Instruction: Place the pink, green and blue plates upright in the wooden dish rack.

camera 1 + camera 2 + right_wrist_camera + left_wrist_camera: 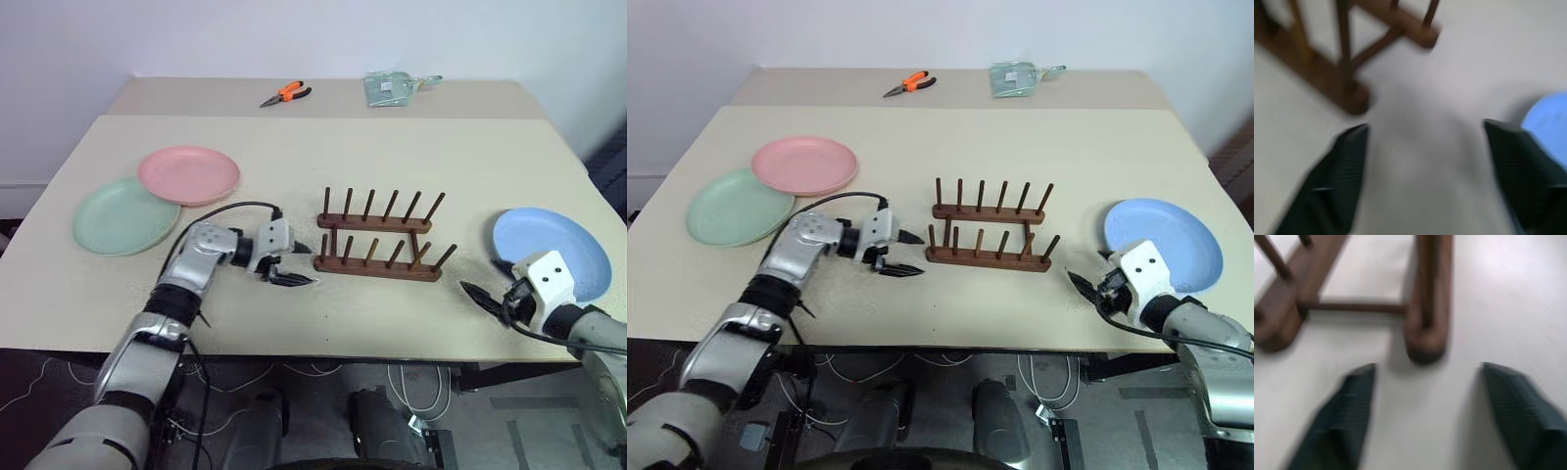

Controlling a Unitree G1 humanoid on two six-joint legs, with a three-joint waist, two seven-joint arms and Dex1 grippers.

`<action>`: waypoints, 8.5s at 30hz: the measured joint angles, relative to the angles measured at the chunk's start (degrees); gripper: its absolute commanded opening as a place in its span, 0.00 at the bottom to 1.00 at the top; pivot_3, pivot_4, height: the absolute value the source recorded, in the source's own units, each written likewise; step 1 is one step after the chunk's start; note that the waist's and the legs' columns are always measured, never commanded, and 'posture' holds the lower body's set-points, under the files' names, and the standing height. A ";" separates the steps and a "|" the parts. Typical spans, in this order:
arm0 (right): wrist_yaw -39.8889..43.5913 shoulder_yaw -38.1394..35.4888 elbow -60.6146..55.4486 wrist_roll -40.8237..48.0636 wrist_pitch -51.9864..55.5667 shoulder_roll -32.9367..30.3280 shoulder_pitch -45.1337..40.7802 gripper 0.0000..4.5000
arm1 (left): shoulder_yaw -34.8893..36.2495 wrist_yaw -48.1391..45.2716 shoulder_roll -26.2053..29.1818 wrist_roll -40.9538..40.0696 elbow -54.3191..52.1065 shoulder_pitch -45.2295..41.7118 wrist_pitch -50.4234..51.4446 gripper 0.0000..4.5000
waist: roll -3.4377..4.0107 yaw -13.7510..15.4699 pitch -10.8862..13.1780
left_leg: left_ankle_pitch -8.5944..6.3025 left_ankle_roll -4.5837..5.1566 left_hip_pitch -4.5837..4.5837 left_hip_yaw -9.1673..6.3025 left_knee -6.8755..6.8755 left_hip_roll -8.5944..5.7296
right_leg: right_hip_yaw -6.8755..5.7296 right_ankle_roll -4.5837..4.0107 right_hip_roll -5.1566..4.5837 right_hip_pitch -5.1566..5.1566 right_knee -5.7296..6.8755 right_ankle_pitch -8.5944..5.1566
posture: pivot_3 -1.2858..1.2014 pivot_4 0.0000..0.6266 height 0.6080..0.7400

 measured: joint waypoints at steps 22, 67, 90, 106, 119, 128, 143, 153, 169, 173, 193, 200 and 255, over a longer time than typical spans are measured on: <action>-11.73 22.05 14.34 -15.44 0.00 8.65 -22.74 0.01 | -7.94 29.33 -12.53 6.98 -3.39 0.71 6.61 0.00 | -0.09 0.91 -0.71 | -0.24 0.27 0.72 0.00 0.62 -0.15 | -0.06 0.08 -0.19 1.14 -0.20 -0.36 | 0.52 0.24 1.00; 0.01 22.56 6.77 -8.88 -2.59 7.21 -22.94 1.00 | 57.28 88.04 -10.55 -32.22 -15.04 -5.06 46.36 0.79 | -0.32 0.94 -0.35 | -0.28 0.32 -0.30 -0.16 0.62 -0.25 | -0.13 0.26 -0.20 0.04 -0.04 -0.12 | 0.52 0.24 1.00; -2.91 20.09 -0.17 -11.21 -3.73 4.09 -29.62 1.00 | 48.02 75.29 -9.33 -38.28 -15.67 -7.52 42.83 0.01 | -0.40 0.80 0.02 | -0.21 0.22 -0.38 -0.07 0.63 -0.24 | -0.10 0.18 -0.20 -0.05 -0.05 -0.04 | 0.52 0.24 1.00; -16.10 40.11 12.76 -52.63 -25.99 2.73 -48.01 0.39 | 24.14 73.54 -19.92 -37.21 -32.11 -14.77 54.35 0.00 | -0.46 0.67 0.09 | -0.28 0.19 -0.41 0.06 0.55 -0.22 | -0.03 0.28 -0.21 -0.18 -0.09 0.02 | 0.52 0.24 1.00; -19.80 35.21 13.22 -52.21 -25.21 5.73 -46.07 0.00 | 27.47 72.54 -19.33 -33.82 -30.34 -13.84 43.76 0.43 | -0.49 0.72 0.12 | -0.28 0.18 -0.37 0.09 0.55 -0.21 | -0.01 0.27 -0.20 -0.13 -0.14 0.03 | 0.52 0.24 1.00; -10.31 9.30 0.71 -3.43 -2.95 16.60 -43.68 0.00 | 14.79 53.82 -0.64 -12.45 -16.61 -3.89 15.43 0.43 | -0.42 1.16 0.14 | -0.29 0.22 -0.39 -0.05 0.48 -0.20 | -0.02 0.23 -0.20 -0.03 -0.20 0.04 | 0.52 0.24 1.00; -15.87 -9.39 1.73 38.96 20.39 16.19 -42.28 0.00 | 5.96 24.37 1.37 -19.05 -30.54 13.73 18.79 0.43 | -0.01 0.75 0.19 | -0.32 0.31 -0.41 0.09 0.45 -0.15 | 0.00 0.10 -0.28 -0.18 -0.16 -0.02 | 0.52 0.24 1.00; -14.29 -7.95 7.73 38.59 20.61 14.98 -37.50 0.00 | 6.11 24.29 1.36 -19.04 -32.36 14.18 20.36 0.43 | 0.02 0.76 0.21 | -0.32 0.32 -0.41 0.11 0.47 -0.16 | 0.00 0.11 -0.27 -0.18 -0.14 -0.02 | 0.52 0.24 1.00; -12.34 -2.07 11.00 18.66 4.84 6.93 -38.98 0.80 | 11.97 33.47 0.49 -17.39 -27.37 13.19 22.55 0.99 | 0.08 0.77 0.25 | -0.32 0.31 -0.41 0.12 0.49 -0.18 | 0.00 0.15 -0.26 -0.21 -0.12 0.00 | 0.52 0.24 1.00; -12.66 -1.14 10.84 12.20 -1.03 3.72 -41.82 0.98 | 21.80 48.47 -0.46 -15.17 -21.48 9.81 20.30 1.00 | 0.06 0.63 0.26 | -0.32 0.31 -0.40 0.11 0.48 -0.16 | 0.00 0.17 -0.24 -0.24 -0.11 0.01 | 0.52 0.24 1.00; -1.83 29.12 -2.77 -1.48 -5.94 10.58 -43.56 1.00 | 59.80 91.87 -8.13 -29.34 -25.05 11.16 45.01 0.81 | -0.37 1.82 0.20 | -0.33 0.27 -0.41 -0.11 0.60 -0.26 | -0.14 0.27 -0.29 -0.12 -0.10 0.06 | 0.52 0.24 1.00; -1.80 29.20 -2.81 -2.91 -5.50 11.43 -41.57 1.00 | 59.63 90.37 -7.44 -32.90 -21.90 8.99 46.05 0.00 | -0.38 1.03 0.20 | -0.32 0.26 -0.41 -0.10 0.60 -0.25 | -0.15 0.26 -0.26 -0.12 -0.09 0.06 | 0.52 0.24 1.00; -19.70 10.16 -4.59 11.89 4.67 31.37 -44.50 0.00 | 11.91 44.59 4.61 -13.94 -29.82 16.05 11.27 0.51 | -0.41 0.86 0.32 | -0.25 0.16 -0.41 -0.13 0.28 -0.14 | -0.03 0.03 -0.27 -0.22 -0.16 0.02 | 0.52 0.24 1.00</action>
